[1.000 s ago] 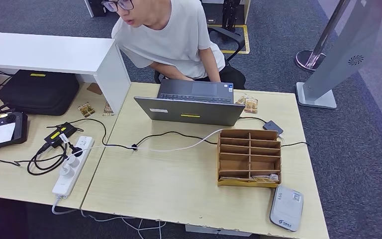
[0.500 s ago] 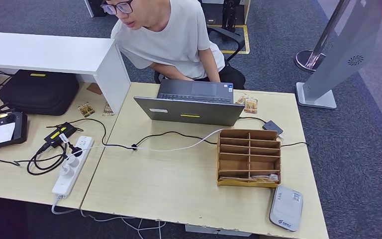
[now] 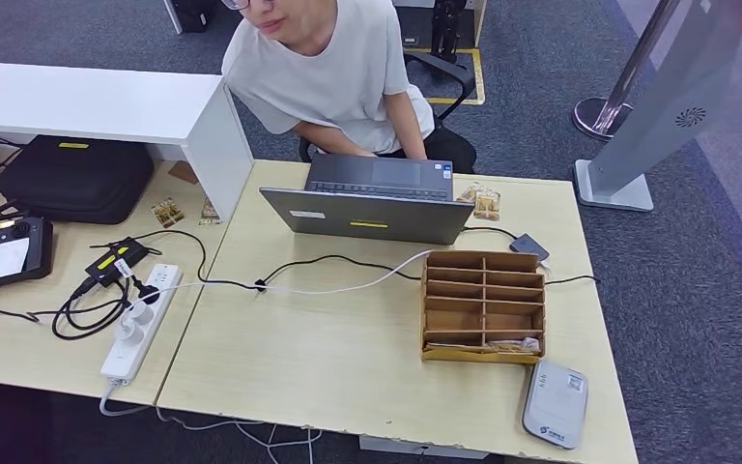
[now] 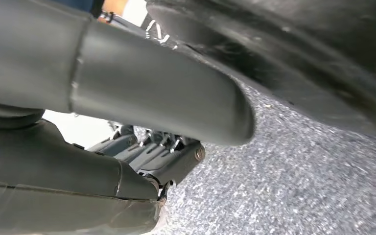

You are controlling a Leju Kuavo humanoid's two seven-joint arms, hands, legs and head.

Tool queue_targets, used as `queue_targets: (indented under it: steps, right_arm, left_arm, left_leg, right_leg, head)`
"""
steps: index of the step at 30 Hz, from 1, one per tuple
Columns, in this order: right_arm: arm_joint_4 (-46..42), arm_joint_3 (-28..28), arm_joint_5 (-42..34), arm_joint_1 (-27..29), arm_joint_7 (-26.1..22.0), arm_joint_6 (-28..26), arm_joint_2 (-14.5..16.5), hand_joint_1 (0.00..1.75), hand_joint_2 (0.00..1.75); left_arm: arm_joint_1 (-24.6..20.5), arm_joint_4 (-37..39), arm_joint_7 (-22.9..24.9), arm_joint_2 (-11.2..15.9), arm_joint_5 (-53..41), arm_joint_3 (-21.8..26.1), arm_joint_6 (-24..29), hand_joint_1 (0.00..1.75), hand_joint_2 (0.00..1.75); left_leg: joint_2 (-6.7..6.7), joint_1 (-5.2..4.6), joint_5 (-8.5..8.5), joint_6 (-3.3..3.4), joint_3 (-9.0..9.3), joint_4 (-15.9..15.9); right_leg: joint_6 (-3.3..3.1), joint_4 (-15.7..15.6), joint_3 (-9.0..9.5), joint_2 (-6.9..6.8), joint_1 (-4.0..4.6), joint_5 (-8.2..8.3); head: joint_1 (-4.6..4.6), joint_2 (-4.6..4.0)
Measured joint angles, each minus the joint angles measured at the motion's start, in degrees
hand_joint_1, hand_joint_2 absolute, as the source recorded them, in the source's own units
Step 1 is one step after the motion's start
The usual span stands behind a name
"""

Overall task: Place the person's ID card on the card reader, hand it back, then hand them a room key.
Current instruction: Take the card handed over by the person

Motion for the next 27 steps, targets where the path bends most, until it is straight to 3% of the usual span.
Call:
queue_targets:
  steps: [4,27]
  right_arm:
    - [0.33,0.59,0.17,-0.13,0.25,0.39,0.01,0.0,0.0]
    - [0.74,0.84,-0.33,-0.29,0.23,-1.37,0.02,0.0,0.0]
  left_arm:
    - [-0.15,0.21,0.43,0.16,-0.01,0.04,-1.05,0.0,1.75]
    - [-0.27,0.6,1.5,0.42,-0.46,0.02,0.06,0.0,1.75]
  left_leg:
    - [0.0,0.0,0.0,0.0,-0.01,0.0]
    - [0.0,0.01,0.0,0.0,0.0,0.0]
  right_leg:
    - [0.0,0.0,0.0,0.0,0.0,0.0]
    - [-0.01,0.0,0.0,0.0,0.01,0.0]
  head:
    - [-0.01,0.0]
    - [0.01,0.0]
